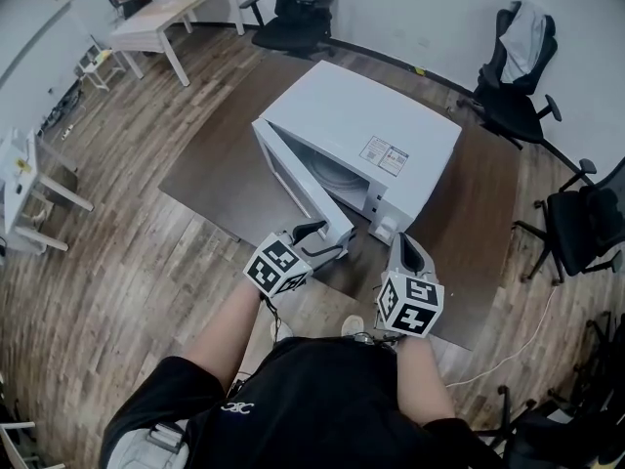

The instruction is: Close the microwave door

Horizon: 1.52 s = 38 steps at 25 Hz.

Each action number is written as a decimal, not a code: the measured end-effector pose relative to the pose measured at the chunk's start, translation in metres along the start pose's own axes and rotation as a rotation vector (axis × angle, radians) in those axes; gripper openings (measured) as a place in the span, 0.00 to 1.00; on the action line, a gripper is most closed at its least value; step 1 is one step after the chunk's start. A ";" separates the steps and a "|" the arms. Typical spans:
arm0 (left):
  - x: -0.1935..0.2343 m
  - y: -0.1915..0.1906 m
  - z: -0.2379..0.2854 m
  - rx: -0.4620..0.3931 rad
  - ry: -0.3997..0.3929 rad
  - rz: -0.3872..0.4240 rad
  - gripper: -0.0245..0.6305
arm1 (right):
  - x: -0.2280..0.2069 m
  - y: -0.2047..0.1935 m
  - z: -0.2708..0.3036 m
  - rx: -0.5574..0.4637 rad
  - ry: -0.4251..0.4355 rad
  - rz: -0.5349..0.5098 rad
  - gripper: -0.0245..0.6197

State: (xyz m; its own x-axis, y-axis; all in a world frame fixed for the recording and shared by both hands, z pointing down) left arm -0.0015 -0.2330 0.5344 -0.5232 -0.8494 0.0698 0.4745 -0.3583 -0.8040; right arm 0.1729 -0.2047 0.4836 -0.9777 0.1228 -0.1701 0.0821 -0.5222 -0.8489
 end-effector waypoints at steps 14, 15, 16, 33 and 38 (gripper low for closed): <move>0.015 0.036 0.044 -0.012 0.010 -0.015 0.44 | -0.039 0.010 0.006 -0.007 -0.047 0.034 0.05; 0.016 0.038 0.048 -0.013 0.014 -0.017 0.44 | -0.041 0.011 0.007 -0.006 -0.050 0.035 0.05; 0.017 0.041 0.050 -0.015 0.019 -0.019 0.44 | -0.043 0.011 0.007 -0.006 -0.052 0.035 0.05; 0.025 0.053 0.063 -0.037 0.010 -0.014 0.43 | -0.062 0.022 0.020 -0.007 -0.063 0.045 0.05; 0.037 0.052 0.071 -0.014 -0.005 -0.063 0.42 | -0.060 0.022 0.020 -0.010 -0.067 0.042 0.05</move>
State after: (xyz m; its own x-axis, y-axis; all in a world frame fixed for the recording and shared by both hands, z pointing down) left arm 0.0541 -0.3104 0.5374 -0.5485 -0.8271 0.1232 0.4305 -0.4056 -0.8063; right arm 0.2295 -0.2406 0.4846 -0.9841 0.0441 -0.1719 0.1247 -0.5170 -0.8469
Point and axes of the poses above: the fingertips, and each gripper's own axes: z forward along the fingers, x to its left, y out of its top, the point moved 5 cm from there along -z, backward along the fingers, and after that the axes turned 7 degrees about x, right-handed, at the moved point
